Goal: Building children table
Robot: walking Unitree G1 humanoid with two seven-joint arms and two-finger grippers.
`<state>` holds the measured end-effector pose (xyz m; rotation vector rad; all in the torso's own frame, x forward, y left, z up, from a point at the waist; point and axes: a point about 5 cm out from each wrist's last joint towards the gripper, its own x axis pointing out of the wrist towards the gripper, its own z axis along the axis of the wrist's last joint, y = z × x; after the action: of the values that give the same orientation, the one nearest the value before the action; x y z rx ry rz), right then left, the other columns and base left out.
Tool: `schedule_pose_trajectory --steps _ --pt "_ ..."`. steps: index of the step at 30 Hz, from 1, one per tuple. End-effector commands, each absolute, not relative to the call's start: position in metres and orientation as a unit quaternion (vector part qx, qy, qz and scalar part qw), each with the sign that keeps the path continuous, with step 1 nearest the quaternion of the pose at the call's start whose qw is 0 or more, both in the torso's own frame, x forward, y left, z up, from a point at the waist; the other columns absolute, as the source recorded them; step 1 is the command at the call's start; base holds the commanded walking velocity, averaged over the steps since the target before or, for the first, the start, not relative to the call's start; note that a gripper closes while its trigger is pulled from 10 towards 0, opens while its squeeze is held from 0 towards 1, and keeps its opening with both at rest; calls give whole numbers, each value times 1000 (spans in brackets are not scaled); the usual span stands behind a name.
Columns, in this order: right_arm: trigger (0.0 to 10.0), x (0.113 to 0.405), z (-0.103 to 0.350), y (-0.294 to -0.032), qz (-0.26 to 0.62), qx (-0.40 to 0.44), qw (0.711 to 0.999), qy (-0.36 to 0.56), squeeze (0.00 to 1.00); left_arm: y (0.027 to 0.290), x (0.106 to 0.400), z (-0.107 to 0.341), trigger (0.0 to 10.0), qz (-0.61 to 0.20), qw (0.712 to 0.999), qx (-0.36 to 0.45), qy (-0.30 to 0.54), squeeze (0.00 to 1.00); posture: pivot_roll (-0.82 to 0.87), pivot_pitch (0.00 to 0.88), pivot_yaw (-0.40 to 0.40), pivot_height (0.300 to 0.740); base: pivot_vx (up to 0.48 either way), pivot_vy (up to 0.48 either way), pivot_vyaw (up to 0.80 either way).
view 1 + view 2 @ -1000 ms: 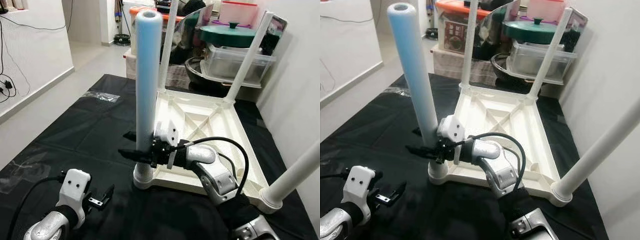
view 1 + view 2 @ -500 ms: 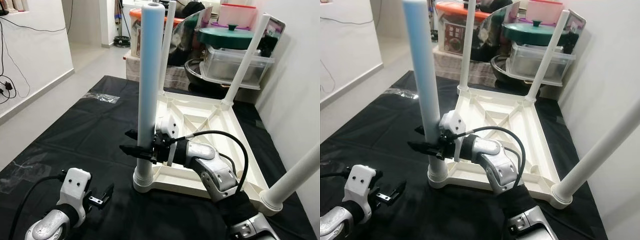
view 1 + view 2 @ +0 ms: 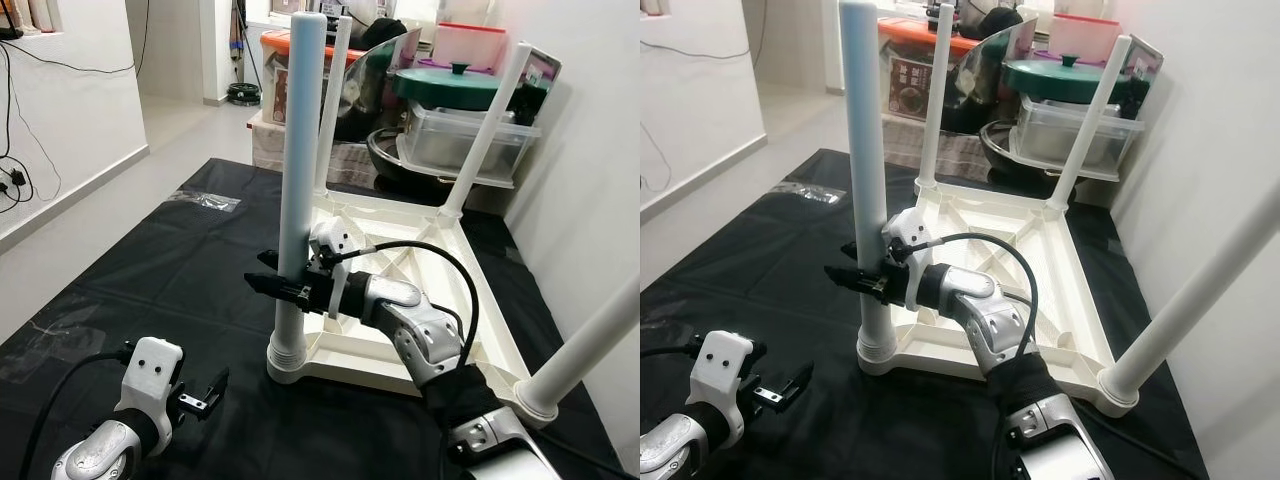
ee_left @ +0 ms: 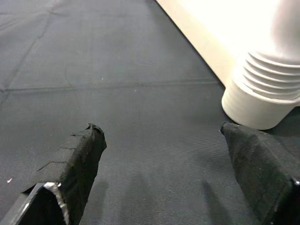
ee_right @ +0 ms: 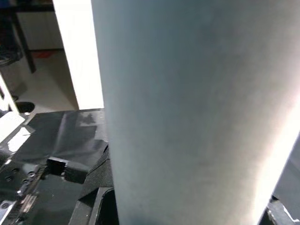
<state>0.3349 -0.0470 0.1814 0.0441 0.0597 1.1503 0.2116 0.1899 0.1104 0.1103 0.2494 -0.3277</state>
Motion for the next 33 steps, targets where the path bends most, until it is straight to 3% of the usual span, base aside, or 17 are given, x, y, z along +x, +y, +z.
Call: schedule_pose_trajectory --steps 1,8,12,16,17,24,28,33 --pt "0 336 151 -55 512 23 853 101 0 187 212 108 10000 -168 976 54 125 0 117 0 -111 740 0 0 0" --pt "0 343 149 -63 454 22 885 98 0 187 212 108 10000 -167 976 55 125 0 113 0 -109 740 0 0 0" --pt "0 355 146 -86 258 -1 963 80 0 189 212 108 10000 -158 978 58 125 0 112 0 -110 740 0 0 0" --pt "0 356 143 -100 170 -18 983 71 0 189 212 108 10000 -155 978 59 125 0 111 0 -109 740 0 0 0" --pt "0 354 139 -111 109 -36 991 65 0 190 212 108 10000 -153 978 59 125 0 111 0 -109 740 0 0 0" --pt "0 353 132 -132 6 -33 996 80 0 191 213 108 10000 -149 979 60 126 0 109 0 -109 740 0 0 0" --pt "0 353 120 -149 -94 0 988 123 0 193 215 107 10000 -138 980 62 128 0 109 0 -110 740 0 0 0" --pt "0 350 111 -153 -156 19 977 143 0 196 216 107 10000 -126 981 65 131 0 115 0 -110 740 0 0 0"
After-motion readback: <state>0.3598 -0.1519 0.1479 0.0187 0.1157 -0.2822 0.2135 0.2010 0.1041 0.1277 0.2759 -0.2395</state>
